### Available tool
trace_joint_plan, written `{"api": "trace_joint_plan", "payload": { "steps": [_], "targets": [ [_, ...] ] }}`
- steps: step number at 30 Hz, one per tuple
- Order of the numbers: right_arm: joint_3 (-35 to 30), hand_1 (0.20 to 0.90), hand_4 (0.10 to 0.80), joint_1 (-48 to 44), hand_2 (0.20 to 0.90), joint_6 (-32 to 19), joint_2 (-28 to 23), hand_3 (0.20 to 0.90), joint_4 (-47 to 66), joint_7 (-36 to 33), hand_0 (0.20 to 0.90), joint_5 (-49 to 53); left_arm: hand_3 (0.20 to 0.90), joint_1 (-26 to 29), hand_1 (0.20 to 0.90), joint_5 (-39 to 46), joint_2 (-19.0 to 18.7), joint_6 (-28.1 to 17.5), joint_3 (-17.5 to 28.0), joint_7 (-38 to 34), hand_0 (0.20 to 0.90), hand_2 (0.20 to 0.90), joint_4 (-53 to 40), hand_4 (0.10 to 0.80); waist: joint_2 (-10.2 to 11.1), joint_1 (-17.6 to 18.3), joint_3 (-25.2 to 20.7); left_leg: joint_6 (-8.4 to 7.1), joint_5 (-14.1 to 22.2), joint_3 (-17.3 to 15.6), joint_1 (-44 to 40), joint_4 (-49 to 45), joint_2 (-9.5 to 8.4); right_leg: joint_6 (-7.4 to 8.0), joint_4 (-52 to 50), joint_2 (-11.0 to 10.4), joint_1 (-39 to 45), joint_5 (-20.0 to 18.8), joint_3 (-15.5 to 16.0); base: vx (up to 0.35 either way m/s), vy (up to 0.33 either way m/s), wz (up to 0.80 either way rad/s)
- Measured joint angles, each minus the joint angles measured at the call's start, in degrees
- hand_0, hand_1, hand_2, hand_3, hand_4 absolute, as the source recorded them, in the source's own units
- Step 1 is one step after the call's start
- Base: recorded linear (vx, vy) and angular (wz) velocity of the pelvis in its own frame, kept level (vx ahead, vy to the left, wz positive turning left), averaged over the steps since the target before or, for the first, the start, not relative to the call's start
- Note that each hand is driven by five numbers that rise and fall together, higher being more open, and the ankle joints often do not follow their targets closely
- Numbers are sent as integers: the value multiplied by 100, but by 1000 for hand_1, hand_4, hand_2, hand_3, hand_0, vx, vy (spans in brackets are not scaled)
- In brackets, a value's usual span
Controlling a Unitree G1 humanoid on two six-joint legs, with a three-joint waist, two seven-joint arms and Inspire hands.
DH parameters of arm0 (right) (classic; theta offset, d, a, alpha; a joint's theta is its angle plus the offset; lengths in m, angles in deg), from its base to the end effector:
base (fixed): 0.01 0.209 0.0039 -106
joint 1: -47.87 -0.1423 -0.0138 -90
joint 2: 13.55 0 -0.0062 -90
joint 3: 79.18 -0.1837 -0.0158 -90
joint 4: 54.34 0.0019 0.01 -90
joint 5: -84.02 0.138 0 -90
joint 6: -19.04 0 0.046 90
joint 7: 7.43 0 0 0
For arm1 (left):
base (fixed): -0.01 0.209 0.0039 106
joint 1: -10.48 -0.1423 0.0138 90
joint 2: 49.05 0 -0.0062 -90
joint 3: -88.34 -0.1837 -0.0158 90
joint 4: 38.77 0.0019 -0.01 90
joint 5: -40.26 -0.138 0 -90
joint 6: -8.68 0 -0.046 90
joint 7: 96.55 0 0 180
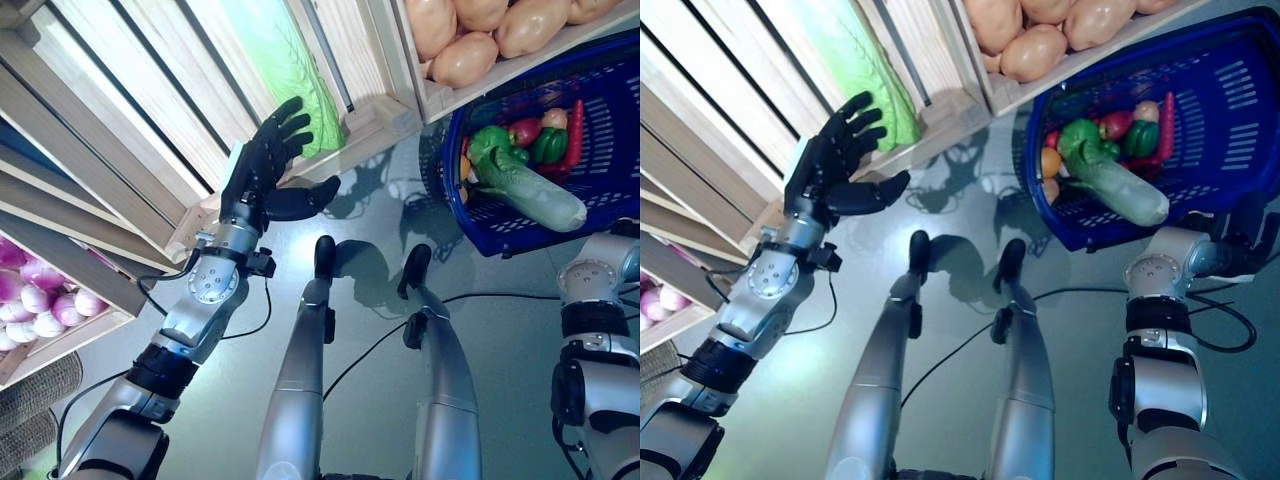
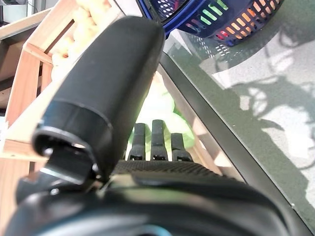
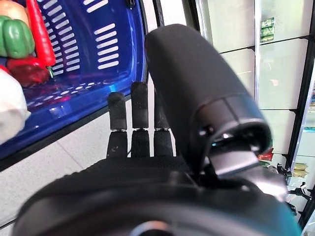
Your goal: Put vegetables into the basket
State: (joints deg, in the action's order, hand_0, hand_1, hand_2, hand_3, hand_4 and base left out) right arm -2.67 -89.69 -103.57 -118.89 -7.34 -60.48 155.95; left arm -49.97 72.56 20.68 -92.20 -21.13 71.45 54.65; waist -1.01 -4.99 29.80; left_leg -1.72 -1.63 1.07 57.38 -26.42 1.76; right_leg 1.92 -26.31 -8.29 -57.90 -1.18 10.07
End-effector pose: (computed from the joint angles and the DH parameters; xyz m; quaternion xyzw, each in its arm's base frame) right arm 0.3094 -0.3014 0.1932 0.5443 -0.1757 -0.5434 0.6145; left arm 0.2759 0.1804 0.1610 0.0358 -0.2251 -0.0842 0.9700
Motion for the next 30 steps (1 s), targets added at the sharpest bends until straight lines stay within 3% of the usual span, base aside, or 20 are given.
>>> {"api": "trace_joint_plan", "payload": {
  "steps": [5, 6, 7, 8, 17, 23, 30],
  "targets": [
    [86, 300, 400, -109, 300, 4, 8, 300, 7, 210, 300, -195, 900, 14, 900, 5, 1, -4, -37, 1, 900, 900, -12, 800, -9, -60, 1, 6, 5, -43, 3, 17, -2, -27, -15, -6, -46, 20, -40, 7, 39, -2],
    [112, 444, 496, -125, 444, 9, 11, 444, 8, 310, 444, -196, 900, 14, 900, 5, 2, -4, -37, 1, 900, 900, -12, 800, -10, -61, 1, 8, 7, -47, 4, 18, -2, -30, -20, -7, -52, 24, -42, 0, 39, -1],
    [159, 759, 706, -137, 759, 34, 13, 759, 24, 417, 759, -196, 900, 13, 900, 5, 3, -4, -35, 0, 900, 900, -13, 800, -10, -62, 1, 9, 8, -51, 5, 18, -2, -32, -19, -9, -56, 25, -44, 0, 49, -1],
    [197, 900, 800, -140, 900, 71, 15, 900, 67, 494, 900, -198, 900, 12, 900, 5, 2, -4, -34, 0, 900, 900, -15, 800, -10, -64, 1, 9, 8, -56, 5, 21, 0, -33, -19, -8, -59, 26, -46, 1, 44, -2],
    [456, 900, 800, 239, 900, 369, 171, 900, 264, 1463, 900, -622, 900, -65, 900, 8, 21, -2, -19, 115, 900, 900, 4, 800, -10, -55, 1, 14, 8, -103, -116, 65, 7, 15, 62, 21, 76, -12, -50, -16, 61, -1],
    [1080, 900, 800, 1188, 900, 406, 898, 900, 538, 2420, 900, -685, 900, -563, 900, -473, 242, 14, -43, 144, 900, 900, 68, 800, -4, 55, -1, 13, -146, -175, -1413, 887, 11, 81, 672, 50, 1240, -96, -70, -3, 66, -5],
    [1639, 900, 800, 2446, 900, 689, 1139, 900, 1073, 3163, 900, -1533, 900, -711, 900, -1821, -347, 79, 439, 105, 900, 900, 50, 800, -3, 220, -1, 35, -276, -321, -2790, 1720, 43, 143, 1396, 135, 2511, -233, -79, 20, 104, -10]
  ]
}}
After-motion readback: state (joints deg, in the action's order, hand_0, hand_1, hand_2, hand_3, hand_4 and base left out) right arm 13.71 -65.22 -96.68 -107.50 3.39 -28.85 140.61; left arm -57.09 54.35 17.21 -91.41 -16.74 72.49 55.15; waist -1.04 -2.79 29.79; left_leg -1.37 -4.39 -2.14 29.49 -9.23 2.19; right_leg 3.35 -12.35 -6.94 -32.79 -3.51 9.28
